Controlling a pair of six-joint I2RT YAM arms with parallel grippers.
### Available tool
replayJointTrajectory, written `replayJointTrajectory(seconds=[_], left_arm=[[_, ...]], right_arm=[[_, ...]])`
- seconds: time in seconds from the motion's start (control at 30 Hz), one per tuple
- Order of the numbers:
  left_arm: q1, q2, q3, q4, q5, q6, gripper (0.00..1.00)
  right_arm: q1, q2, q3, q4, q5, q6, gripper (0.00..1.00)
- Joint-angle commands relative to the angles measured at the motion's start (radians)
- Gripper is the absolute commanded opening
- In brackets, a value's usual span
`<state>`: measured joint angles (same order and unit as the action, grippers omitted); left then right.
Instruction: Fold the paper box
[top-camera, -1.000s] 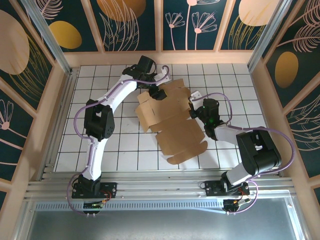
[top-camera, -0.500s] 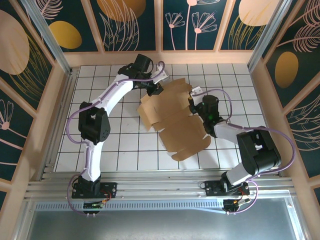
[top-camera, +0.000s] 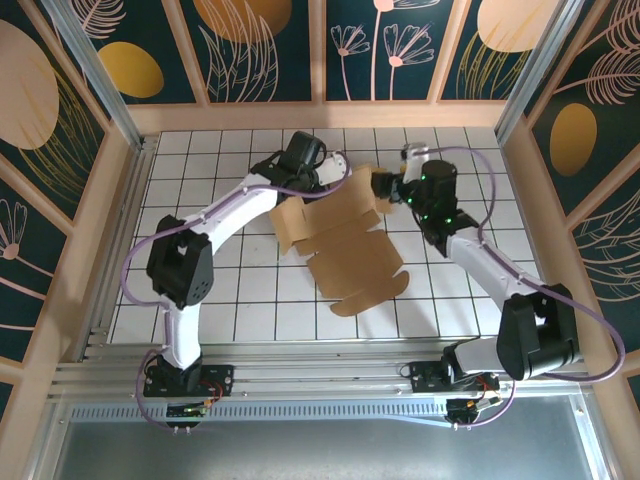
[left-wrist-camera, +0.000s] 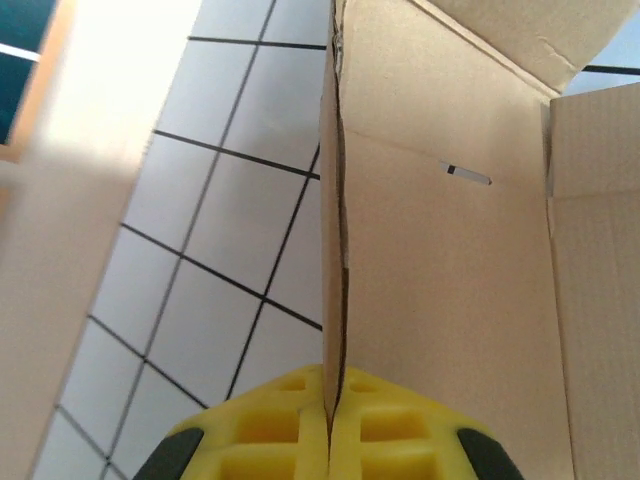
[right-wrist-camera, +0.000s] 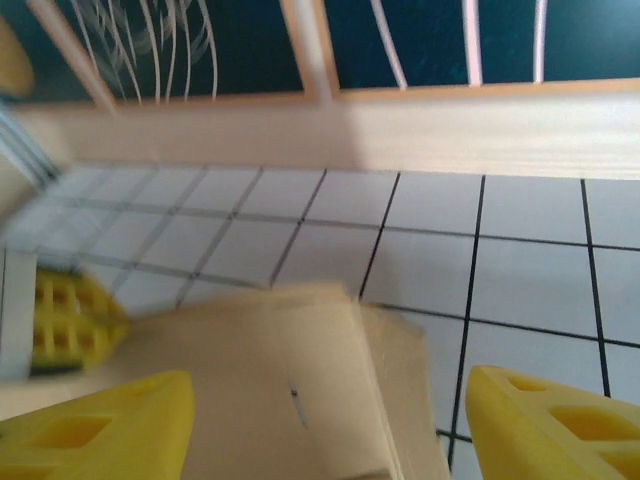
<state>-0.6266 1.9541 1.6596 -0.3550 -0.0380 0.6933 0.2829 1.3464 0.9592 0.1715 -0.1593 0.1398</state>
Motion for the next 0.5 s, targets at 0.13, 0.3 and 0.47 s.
replayJointTrajectory(seconds=[0.13,0.3,0.47], left_arm=[[-0.069,-0.107,-0.118,0.316,-0.246,0.051,0.00],[-0.095,-0.101,-0.144,0.317,-0.314,0.097,0.00],[-0.119,-0.096,-0.158,0.304,-0.329,0.079,0.00]], right_arm=[[-0.063,-0.010,0.015,-0.173,-0.167,0.673,0.55],[-0.046,0.016,-0.134,-0.002,-0.176,0.787,0.41],[-0.042,0.206,-0.153,0.226,-0.281,0.877,0.31]])
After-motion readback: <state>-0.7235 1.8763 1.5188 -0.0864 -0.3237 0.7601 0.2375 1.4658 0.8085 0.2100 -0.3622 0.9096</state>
